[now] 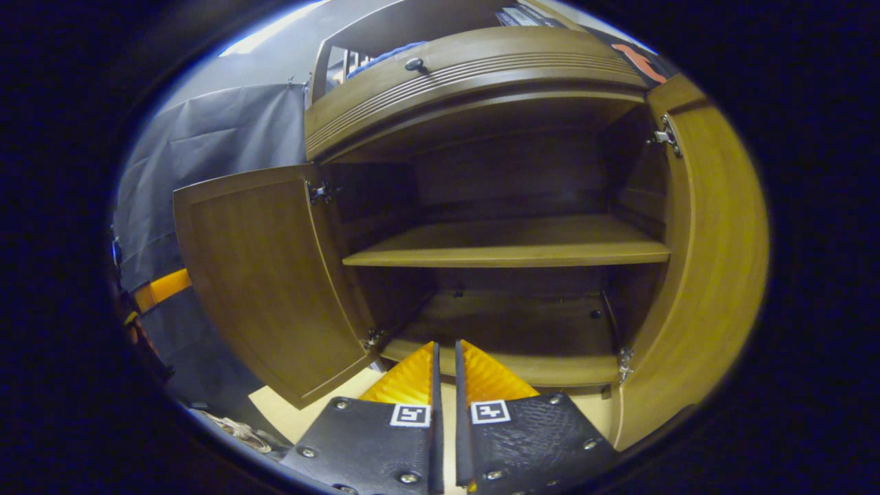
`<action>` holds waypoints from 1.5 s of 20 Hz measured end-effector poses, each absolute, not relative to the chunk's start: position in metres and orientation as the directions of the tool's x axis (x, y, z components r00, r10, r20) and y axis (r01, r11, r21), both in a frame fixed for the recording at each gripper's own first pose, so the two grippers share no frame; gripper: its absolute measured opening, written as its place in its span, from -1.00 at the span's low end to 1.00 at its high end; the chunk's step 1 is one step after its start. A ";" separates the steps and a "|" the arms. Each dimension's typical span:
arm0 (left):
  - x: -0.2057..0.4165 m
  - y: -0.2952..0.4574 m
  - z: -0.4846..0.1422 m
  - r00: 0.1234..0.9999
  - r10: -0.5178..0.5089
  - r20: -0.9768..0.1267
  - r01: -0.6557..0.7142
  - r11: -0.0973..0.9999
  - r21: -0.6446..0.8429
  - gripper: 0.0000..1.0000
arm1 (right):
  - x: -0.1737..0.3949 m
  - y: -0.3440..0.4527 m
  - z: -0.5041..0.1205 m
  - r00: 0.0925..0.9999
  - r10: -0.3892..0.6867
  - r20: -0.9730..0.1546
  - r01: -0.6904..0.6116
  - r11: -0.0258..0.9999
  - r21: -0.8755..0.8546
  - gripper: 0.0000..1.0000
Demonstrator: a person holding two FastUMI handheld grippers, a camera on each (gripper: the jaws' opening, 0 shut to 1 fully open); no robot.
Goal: Open the right door of the double-door shoe cabinet with the right hand, and open the left door with the left hand.
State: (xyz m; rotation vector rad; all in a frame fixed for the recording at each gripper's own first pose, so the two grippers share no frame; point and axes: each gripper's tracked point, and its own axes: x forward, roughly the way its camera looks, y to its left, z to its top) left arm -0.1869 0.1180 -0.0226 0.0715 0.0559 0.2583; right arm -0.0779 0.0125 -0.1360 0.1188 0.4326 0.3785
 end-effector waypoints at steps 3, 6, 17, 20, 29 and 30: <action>-0.176 0.089 -0.015 0.981 0.188 -0.039 -0.185 0.980 0.080 -0.37 | -0.078 0.008 -0.132 0.850 0.369 -0.376 -0.319 0.928 0.191 -0.85; -0.159 0.057 -0.012 0.994 0.103 -0.041 -0.100 0.993 0.063 -0.51 | -0.078 -0.004 -0.122 0.868 0.345 -0.357 -0.294 0.937 0.190 -0.85; -0.098 -0.050 -0.017 0.977 -0.205 -0.063 0.205 0.979 0.006 -0.36 | -0.092 -0.061 -0.035 0.967 0.163 -0.197 -0.131 0.978 0.163 -0.85; -0.091 -0.076 -0.017 0.960 -0.271 -0.064 0.270 0.963 -0.020 -0.36 | -0.103 -0.072 -0.014 0.982 0.105 -0.156 -0.082 0.986 0.145 -0.86; -0.088 -0.112 -0.022 0.924 -0.377 -0.066 0.373 0.925 -0.070 -0.51 | -0.136 -0.095 0.034 0.997 -0.047 -0.069 0.053 0.995 0.087 -0.86; -0.088 -0.116 -0.022 0.919 -0.390 -0.065 0.386 0.920 -0.061 -0.37 | -0.140 -0.096 0.039 0.997 -0.060 -0.058 0.065 0.994 0.085 -0.86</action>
